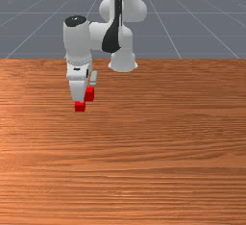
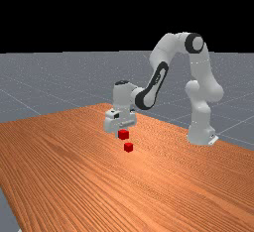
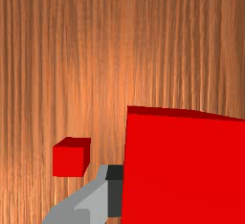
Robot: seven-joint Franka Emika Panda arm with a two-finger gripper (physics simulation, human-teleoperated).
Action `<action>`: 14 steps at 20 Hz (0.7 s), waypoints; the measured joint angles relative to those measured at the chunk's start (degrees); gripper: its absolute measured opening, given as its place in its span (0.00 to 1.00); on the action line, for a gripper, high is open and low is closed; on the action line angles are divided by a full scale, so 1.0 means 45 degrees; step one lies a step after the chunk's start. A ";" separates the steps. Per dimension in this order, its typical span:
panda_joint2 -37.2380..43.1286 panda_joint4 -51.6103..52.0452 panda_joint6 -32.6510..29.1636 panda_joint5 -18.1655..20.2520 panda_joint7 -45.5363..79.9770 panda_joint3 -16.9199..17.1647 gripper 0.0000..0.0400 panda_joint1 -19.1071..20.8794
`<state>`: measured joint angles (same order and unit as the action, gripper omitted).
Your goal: Stack all the cube
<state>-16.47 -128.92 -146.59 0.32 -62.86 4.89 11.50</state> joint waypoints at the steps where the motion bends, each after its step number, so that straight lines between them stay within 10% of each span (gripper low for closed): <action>1: 0.0383 -0.0600 -0.0216 -0.0037 0.0024 0.0056 0.47 0.0028; 14: 0.0326 -0.1552 -0.1157 0.0228 -0.1176 0.0519 0.47 0.0905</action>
<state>-15.00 -135.91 -151.80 1.34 -68.15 7.23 15.57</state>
